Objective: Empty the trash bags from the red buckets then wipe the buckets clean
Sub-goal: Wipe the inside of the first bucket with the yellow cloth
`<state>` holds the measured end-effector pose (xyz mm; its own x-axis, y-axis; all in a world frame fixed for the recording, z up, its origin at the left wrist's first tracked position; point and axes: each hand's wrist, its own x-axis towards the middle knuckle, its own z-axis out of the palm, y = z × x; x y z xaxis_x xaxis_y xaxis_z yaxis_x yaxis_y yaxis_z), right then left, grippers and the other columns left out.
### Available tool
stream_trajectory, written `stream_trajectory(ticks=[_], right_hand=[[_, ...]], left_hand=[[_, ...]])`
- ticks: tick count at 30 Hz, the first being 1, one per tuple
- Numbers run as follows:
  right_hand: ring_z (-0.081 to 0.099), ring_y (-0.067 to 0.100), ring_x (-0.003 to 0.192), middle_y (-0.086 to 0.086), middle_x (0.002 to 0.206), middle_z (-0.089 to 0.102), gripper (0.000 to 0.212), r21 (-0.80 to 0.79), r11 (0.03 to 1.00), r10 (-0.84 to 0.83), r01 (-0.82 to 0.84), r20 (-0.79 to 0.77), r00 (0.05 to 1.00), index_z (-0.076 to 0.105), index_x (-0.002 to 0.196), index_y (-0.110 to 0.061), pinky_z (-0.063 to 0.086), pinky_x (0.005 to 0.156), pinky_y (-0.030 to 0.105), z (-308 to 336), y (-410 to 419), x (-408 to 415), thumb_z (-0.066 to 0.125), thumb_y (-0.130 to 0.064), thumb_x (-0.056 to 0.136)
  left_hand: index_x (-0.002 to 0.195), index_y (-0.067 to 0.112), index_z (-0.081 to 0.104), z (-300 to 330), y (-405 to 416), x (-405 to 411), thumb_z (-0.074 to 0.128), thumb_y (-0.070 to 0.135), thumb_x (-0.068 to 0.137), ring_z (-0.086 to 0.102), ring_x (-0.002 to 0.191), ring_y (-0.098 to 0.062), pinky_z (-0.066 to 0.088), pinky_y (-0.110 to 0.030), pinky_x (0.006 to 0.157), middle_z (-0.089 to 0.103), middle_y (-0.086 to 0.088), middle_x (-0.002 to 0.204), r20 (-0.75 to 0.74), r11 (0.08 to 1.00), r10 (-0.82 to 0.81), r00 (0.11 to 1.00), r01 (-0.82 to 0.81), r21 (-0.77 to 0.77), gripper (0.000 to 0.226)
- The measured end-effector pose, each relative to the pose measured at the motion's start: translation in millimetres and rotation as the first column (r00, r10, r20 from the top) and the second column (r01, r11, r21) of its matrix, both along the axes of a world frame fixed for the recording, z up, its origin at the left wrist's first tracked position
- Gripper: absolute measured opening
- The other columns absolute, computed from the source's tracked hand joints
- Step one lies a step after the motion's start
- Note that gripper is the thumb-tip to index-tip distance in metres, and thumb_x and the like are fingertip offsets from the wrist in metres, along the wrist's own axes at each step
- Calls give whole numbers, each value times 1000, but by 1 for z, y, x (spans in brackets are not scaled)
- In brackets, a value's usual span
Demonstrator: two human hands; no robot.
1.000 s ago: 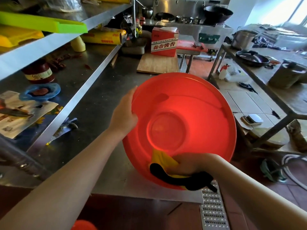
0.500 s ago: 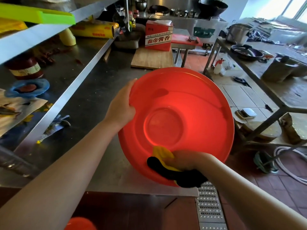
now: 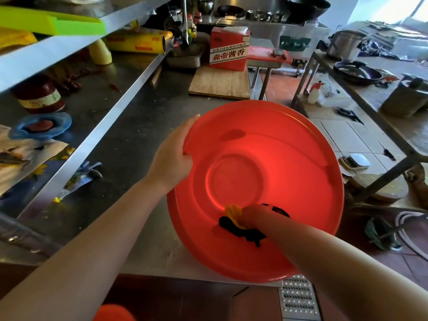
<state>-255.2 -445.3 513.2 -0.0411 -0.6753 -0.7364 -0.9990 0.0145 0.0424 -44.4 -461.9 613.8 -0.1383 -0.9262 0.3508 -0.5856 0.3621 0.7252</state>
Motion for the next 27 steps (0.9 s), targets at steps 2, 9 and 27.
stream_trajectory(ticks=[2, 9, 27], right_hand=[[30, 29, 144, 9, 161, 22, 55, -58, 998, 16, -17, -17, 1000, 20, 156, -24, 21, 117, 48, -29, -10, -4, 29, -44, 105], [56, 30, 121, 10, 136, 54, 44, -278, 958, -47, 69, 85, 995, 39, 143, -14, 45, 90, 39, -76, -17, 2, 32, -34, 104], [57, 30, 118, 5, 130, 63, 65, -214, 975, 113, -51, 286, 952, 55, 132, -28, 41, 98, 39, 10, 87, -21, 25, -71, 93]], left_hand=[[150, 32, 35, 3, 1, 1, 50, -4, 87, 48, 125, -2, 38, -13, 98, 47, 11, 145, 12, 1000, -11, 1000, 11, -1, 75], [149, 32, 39, 21, 0, -8, 52, -9, 82, 37, 131, 10, 27, -5, 107, 45, 15, 148, 154, 984, -138, 978, 153, -91, 80], [150, 31, 38, 43, -17, -38, 52, -4, 86, 44, 134, -9, 33, -19, 108, 46, 5, 150, 241, 960, -275, 931, 279, 17, 75]])
